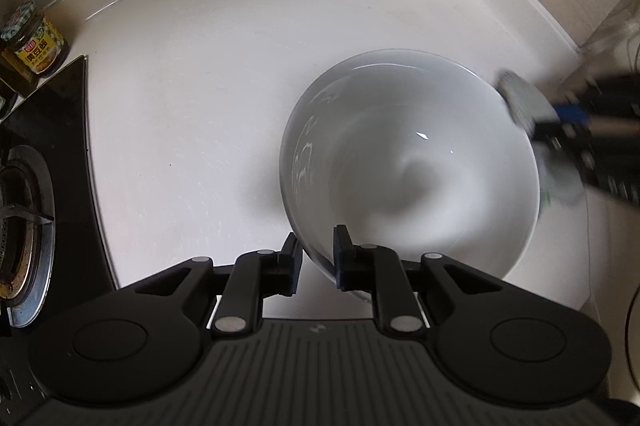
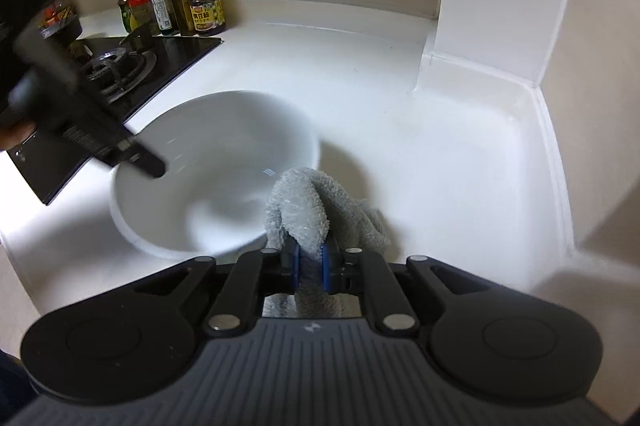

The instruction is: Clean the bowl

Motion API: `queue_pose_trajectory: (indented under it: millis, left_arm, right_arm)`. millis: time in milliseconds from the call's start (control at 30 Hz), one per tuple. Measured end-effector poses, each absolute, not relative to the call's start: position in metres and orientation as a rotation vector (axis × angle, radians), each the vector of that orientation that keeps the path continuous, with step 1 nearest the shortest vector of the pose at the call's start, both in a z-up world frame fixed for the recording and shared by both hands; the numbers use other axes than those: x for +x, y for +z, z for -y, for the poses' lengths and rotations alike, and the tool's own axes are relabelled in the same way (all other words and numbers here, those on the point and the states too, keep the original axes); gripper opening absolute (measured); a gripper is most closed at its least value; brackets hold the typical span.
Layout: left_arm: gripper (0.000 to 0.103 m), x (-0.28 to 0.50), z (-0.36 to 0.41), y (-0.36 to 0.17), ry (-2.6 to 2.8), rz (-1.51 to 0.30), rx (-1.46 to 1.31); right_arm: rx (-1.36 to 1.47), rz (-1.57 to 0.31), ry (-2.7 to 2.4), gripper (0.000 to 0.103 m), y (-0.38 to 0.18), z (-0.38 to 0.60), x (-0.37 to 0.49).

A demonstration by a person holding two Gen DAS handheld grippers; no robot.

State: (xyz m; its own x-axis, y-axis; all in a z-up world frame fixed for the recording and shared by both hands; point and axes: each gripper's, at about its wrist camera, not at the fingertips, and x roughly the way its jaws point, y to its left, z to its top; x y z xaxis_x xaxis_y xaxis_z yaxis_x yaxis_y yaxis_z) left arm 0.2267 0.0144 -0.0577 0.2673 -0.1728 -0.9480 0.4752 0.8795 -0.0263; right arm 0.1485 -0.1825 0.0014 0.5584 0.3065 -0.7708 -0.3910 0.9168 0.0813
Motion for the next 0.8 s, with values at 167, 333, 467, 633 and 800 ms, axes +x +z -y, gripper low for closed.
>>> queue_pose_trajectory:
  millis: [167, 333, 467, 633, 800]
  left_arm:
    - [0.018, 0.222, -0.018, -0.057, -0.471, -1.217, 0.287]
    - [0.015, 0.218, -0.021, -0.057, -0.504, -1.209, 0.274]
    - [0.007, 0.215, -0.017, -0.056, -0.509, -1.204, 0.259]
    - [0.004, 0.214, -0.019, -0.056, -0.501, -1.213, 0.225]
    - [0.005, 0.214, -0.022, -0.056, -0.493, -1.212, 0.215]
  right_arm:
    - [-0.188, -0.919, 0.492, 0.009, -0.002, 0.18, 0.191]
    - [-0.315, -0.914, 0.602, 0.009, 0.001, 0.147, 0.236]
    - [-0.319, -0.899, 0.784, 0.009, 0.01, 0.112, 0.256]
    - [-0.327, -0.911, 1.011, 0.008, 0.016, 0.063, 0.256]
    - [-0.373, -0.939, 1.004, 0.008, 0.02, 0.078, 0.244]
